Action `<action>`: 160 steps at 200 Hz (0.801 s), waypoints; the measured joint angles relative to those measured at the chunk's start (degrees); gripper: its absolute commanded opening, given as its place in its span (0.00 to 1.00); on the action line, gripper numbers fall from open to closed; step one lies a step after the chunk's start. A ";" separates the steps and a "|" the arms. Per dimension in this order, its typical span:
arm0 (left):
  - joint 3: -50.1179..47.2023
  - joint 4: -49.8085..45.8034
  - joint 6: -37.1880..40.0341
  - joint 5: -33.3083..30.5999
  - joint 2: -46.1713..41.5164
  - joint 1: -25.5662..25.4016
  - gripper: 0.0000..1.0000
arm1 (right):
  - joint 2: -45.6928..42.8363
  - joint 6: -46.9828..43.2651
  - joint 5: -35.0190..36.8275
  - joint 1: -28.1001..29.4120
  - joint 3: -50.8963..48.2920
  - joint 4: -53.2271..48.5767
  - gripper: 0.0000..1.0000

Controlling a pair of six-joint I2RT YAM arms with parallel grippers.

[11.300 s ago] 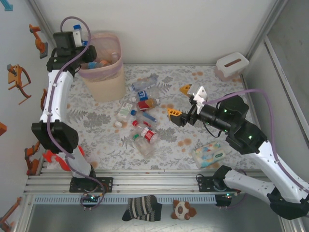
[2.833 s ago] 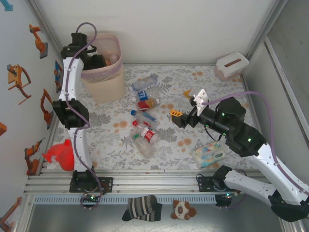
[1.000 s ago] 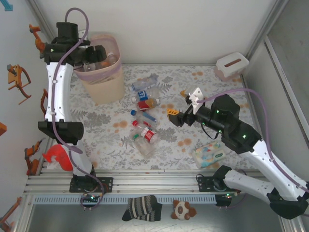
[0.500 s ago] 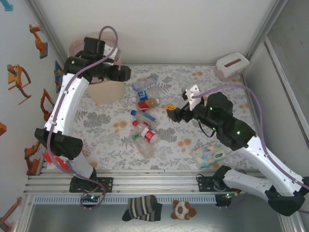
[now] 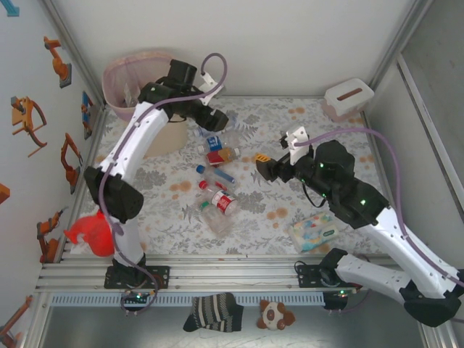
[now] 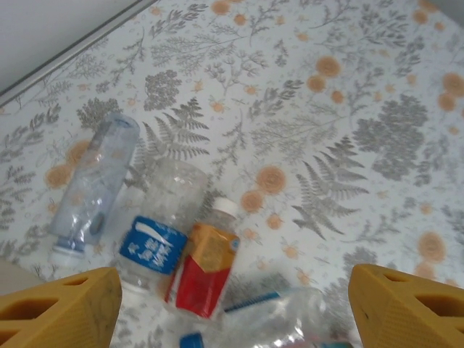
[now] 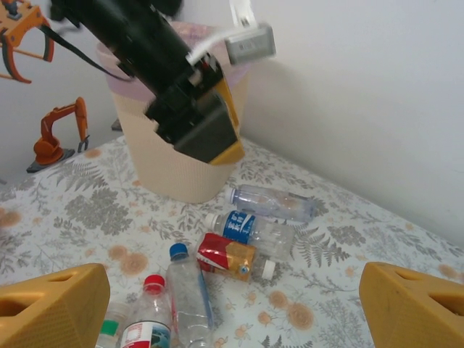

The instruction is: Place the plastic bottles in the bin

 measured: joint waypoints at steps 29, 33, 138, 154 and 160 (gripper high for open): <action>9.31 0.35 2.14 -3.56 9.92 0.00 0.78 | -1.75 0.13 1.62 0.00 0.02 -0.28 0.88; 10.64 0.28 2.38 -4.22 11.06 0.00 0.78 | -1.90 0.20 1.84 0.00 0.04 -0.35 0.88; 21.97 8.04 7.63 -20.46 33.09 -0.83 0.75 | -3.43 0.70 3.98 0.00 0.04 -3.34 0.88; 21.97 9.62 7.78 -20.92 34.45 -0.94 0.74 | -3.45 0.92 3.96 0.00 0.04 -3.34 0.88; 21.97 10.32 7.78 -21.09 34.82 -1.01 0.74 | -3.43 1.07 3.96 0.00 0.04 -3.34 0.88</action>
